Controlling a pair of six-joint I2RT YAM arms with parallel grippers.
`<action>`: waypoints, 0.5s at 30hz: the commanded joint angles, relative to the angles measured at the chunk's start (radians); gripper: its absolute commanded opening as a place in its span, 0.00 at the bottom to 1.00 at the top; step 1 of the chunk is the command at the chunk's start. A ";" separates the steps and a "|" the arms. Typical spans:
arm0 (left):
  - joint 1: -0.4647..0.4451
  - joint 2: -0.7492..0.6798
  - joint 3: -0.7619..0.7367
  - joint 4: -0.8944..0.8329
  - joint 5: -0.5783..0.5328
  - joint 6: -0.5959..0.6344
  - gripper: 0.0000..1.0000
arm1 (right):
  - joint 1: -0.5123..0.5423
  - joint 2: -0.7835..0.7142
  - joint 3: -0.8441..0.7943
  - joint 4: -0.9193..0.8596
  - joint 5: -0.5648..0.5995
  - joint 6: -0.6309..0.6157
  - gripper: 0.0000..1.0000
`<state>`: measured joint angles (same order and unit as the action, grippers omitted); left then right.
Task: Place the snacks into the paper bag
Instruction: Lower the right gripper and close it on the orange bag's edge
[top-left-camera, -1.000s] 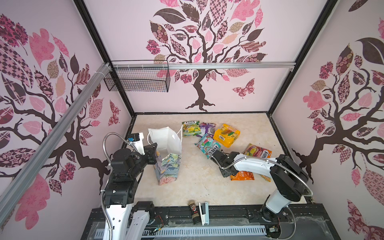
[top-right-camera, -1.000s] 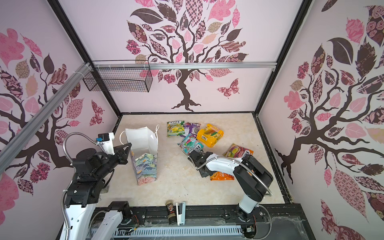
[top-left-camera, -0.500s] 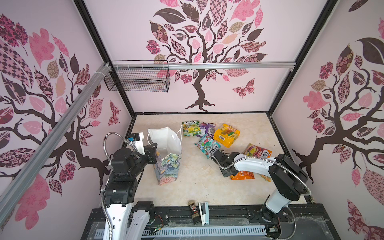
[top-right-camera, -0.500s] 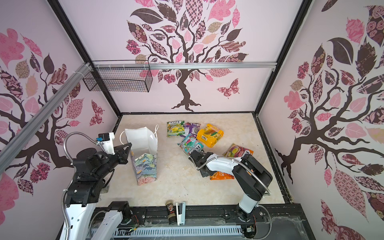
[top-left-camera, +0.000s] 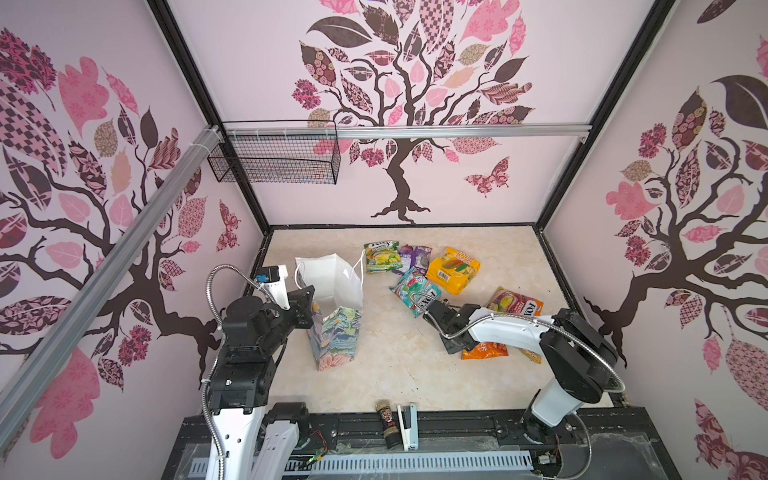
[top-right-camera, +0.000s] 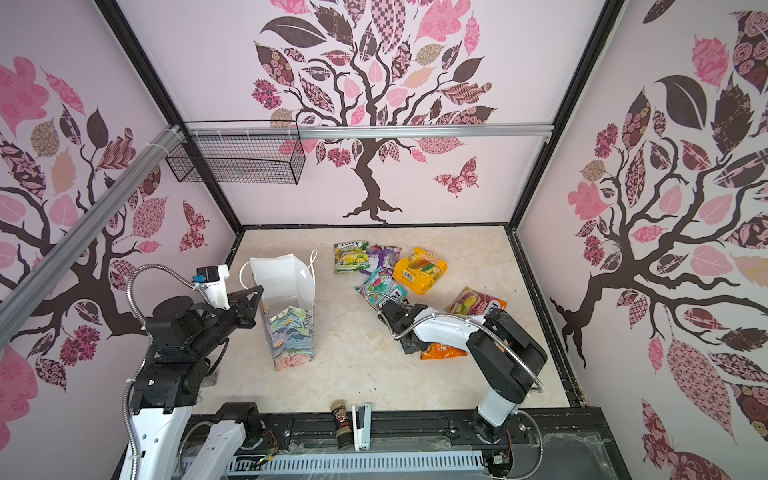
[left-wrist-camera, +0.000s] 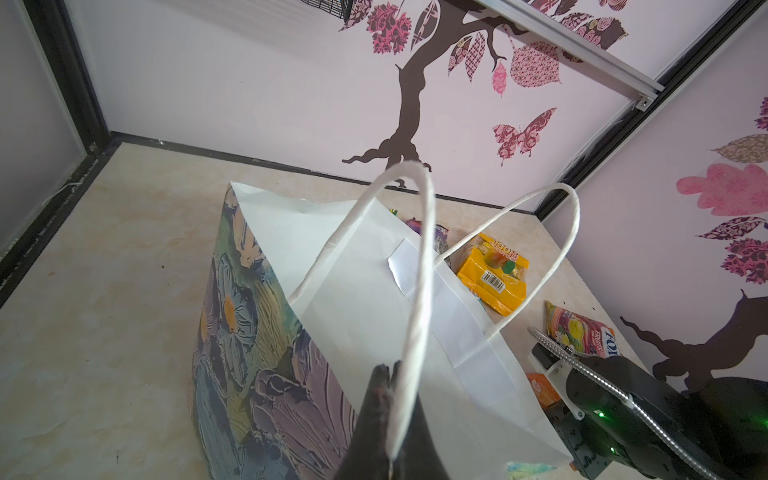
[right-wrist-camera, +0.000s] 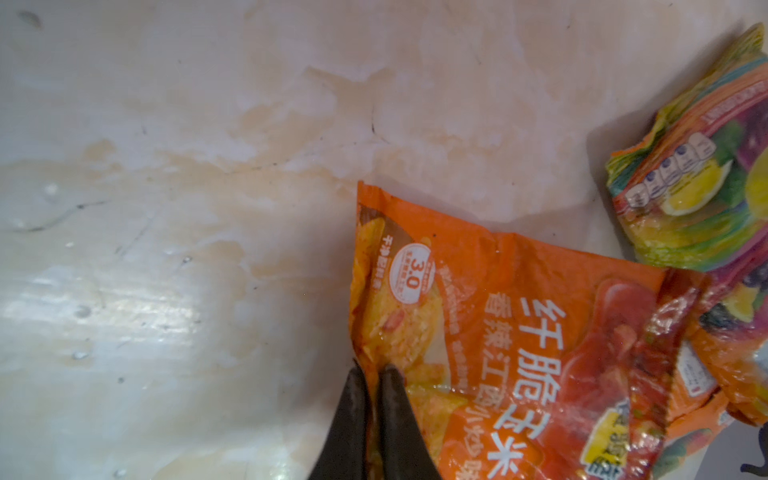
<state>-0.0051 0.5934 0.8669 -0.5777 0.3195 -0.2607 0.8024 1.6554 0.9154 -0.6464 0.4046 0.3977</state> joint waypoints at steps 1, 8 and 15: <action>0.004 -0.010 -0.022 0.021 0.009 0.006 0.00 | 0.002 -0.054 0.000 -0.011 -0.070 0.009 0.00; 0.004 -0.012 -0.022 0.019 0.006 0.006 0.00 | 0.002 -0.141 0.016 0.004 -0.151 0.007 0.00; 0.005 -0.016 -0.022 0.020 0.001 0.008 0.00 | -0.001 -0.241 0.044 0.017 -0.223 0.006 0.00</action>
<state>-0.0051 0.5865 0.8669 -0.5777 0.3187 -0.2604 0.8024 1.4754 0.9176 -0.6327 0.2214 0.3992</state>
